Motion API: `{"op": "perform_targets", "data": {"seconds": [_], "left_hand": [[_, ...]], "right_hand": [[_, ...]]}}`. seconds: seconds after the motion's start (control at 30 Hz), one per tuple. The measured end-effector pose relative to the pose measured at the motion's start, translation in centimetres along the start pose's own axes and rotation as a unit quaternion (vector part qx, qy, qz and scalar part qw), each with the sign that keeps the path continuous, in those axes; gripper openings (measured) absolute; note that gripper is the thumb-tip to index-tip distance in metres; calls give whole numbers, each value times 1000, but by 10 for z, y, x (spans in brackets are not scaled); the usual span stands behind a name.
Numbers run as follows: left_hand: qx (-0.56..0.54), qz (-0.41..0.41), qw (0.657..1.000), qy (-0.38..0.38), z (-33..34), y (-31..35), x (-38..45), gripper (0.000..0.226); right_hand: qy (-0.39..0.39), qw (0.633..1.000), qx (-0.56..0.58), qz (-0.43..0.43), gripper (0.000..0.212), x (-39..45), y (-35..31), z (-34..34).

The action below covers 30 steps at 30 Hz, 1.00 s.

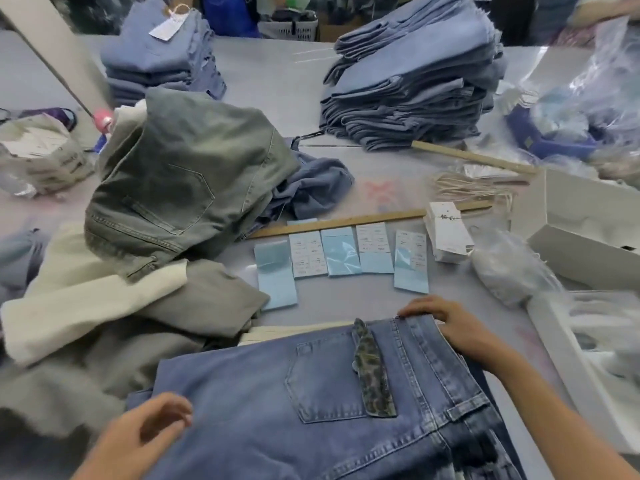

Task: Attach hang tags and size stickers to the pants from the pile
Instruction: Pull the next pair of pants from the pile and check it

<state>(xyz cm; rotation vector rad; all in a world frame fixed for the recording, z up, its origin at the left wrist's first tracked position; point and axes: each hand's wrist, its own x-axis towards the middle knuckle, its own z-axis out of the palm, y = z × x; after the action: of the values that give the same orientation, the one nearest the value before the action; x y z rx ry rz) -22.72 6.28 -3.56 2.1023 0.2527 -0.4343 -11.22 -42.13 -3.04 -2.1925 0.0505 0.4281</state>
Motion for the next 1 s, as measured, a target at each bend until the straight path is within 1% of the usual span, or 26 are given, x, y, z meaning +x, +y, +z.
{"op": "perform_targets", "data": {"seconds": [0.03, 0.07, 0.1, 0.13, 0.2, 0.23, 0.27, 0.33, 0.37, 0.4, 0.43, 0.47, 0.5, 0.53, 0.57, 0.63, 0.7, 0.73, 0.77, 0.8, 0.83, 0.87, 0.9, 0.93, 0.97, 1.0], "left_hand": [[4, 19, 1000, 16, 13, 12, 11, 32], [-8, 64, 998, 18, 26, 25, 18, 35], [-3, 92, 996, 18, 47, 48, 25, 34], [-12, 121, 993, -6, 69, 64, 31, 35], [-54, 149, 985, -73, 115, 101, 40, 26], [-63, 156, 981, -100, 136, 118, 41, 16], [-47, 168, 977, -120, 153, 133, 42, 15], [27, 190, 975, -112, 180, 154, 42, 56], [62, 196, 974, -93, 189, 164, 41, 69], [73, 188, 976, -86, 193, 172, 42, 75], [55, 166, 980, -98, 194, 179, 41, 73], [13, 137, 984, -115, 193, 182, 42, 62], [-34, 112, 986, -121, 190, 184, 44, 42], [-68, 91, 987, -110, 186, 183, 47, 21], [-80, 75, 990, -86, 181, 179, 51, 14], [-91, 57, 993, -46, 169, 168, 51, 32], [-118, 35, 992, -23, 164, 157, 46, 49], [-126, 36, 991, -17, 163, 152, 42, 61], [-115, 66, 991, -10, 161, 149, 37, 74], [-89, 122, 988, -5, 159, 148, 33, 87], [-39, 200, 979, 0, 157, 148, 31, 96], [38, 291, 956, 0, 156, 150, 31, 97], [147, 377, 914, -5, 157, 154, 34, 91], [234, 431, 871, -20, 160, 159, 38, 79], [289, 450, 844, -40, 163, 165, 42, 65], [318, 445, 835, -57, 165, 171, 46, 50]], "right_hand": [[30, 1000, 8, 1, 33, -5, -4, -1], [63, 998, 26, 16, 32, -11, -6, -1], [97, 995, 25, 27, 28, -19, -9, -1], [123, 992, 11, 31, 22, -30, -11, 0], [129, 989, -50, 57, 11, -59, -19, -1], [117, 988, -75, 72, 10, -76, -25, 1], [109, 986, -92, 82, 14, -93, -30, 5], [108, 987, -90, 74, 23, -120, -46, 21], [101, 991, -73, 52, 25, -130, -57, 31], [88, 994, -62, 25, 24, -137, -67, 43], [66, 996, -63, -1, 24, -142, -77, 53], [43, 996, -81, -18, 30, -144, -87, 62], [32, 992, -115, -37, 35, -145, -93, 68], [37, 985, -156, -63, 38, -145, -99, 70], [52, 978, -183, -86, 40, -146, -103, 69], [87, 970, -202, -101, 40, -150, -111, 62], [96, 971, -202, -87, 39, -155, -112, 56], [109, 971, -195, -83, 38, -158, -109, 54], [108, 975, -179, -72, 39, -159, -107, 50], [100, 980, -160, -60, 40, -160, -104, 48], [102, 985, -130, -53, 38, -162, -99, 46], [92, 989, -104, -43, 35, -161, -95, 46], [61, 992, -100, -40, 33, -158, -97, 48], [27, 991, -125, -44, 30, -154, -100, 51], [33, 987, -140, -72, 27, -151, -101, 54], [68, 982, -144, -101, 25, -150, -100, 56]]}}
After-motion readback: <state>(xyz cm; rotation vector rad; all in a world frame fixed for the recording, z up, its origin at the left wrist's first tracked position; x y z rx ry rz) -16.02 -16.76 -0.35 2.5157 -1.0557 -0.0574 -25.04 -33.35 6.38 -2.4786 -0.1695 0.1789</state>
